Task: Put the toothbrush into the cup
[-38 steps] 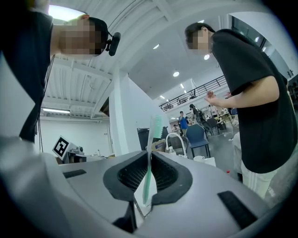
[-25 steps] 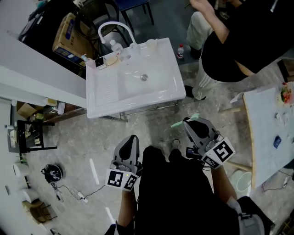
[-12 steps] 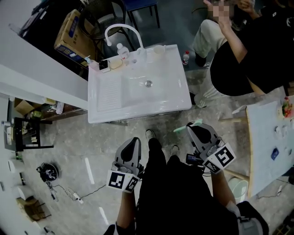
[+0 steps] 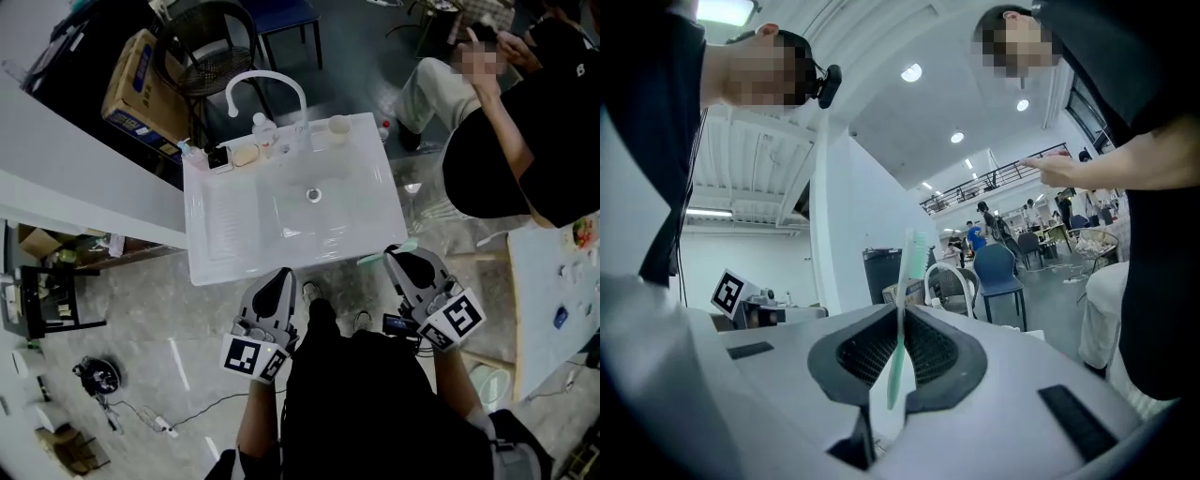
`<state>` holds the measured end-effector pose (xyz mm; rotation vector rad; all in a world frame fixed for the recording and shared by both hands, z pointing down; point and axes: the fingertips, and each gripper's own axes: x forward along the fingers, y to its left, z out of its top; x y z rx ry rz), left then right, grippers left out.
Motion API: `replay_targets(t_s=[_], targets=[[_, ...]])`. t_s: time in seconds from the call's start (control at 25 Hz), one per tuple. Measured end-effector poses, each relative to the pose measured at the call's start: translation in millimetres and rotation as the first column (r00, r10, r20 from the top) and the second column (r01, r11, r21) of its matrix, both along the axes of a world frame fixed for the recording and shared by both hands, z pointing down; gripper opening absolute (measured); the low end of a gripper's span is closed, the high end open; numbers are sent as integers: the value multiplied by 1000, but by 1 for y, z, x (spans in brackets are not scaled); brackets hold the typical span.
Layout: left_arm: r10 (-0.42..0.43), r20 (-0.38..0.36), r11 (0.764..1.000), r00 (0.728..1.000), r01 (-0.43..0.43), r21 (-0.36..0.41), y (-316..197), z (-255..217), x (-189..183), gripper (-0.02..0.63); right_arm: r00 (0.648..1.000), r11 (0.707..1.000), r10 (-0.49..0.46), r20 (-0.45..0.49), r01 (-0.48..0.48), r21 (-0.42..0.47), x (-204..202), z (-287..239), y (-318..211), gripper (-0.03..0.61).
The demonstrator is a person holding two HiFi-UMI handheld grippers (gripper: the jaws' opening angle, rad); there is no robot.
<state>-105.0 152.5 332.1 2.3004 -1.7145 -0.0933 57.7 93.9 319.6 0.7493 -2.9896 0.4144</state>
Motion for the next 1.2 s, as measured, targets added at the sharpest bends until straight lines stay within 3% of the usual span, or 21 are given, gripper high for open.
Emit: replay_targets(t_s=[0.28,0.52,0.84,1.2], targets=[[42,-12,999,999,-42,-4,-30,5,-51,11,998,998,56,-40,-56,-8,-40,3,-30,34],[88,-15,995,996,-89,-36,-41,20,-81,11,988,991,133,-83,-133,4,-49,0,-48,34],[124,-41,990,991,-127,-62,-59,28,-78,11,973,979,200,-116,-202,-5,-31,0,-61,34],[77,-9,994,997,-77,-80,-78,28,-77,11,988,990,136,-74,-138,-15,-44,8,-97,34]])
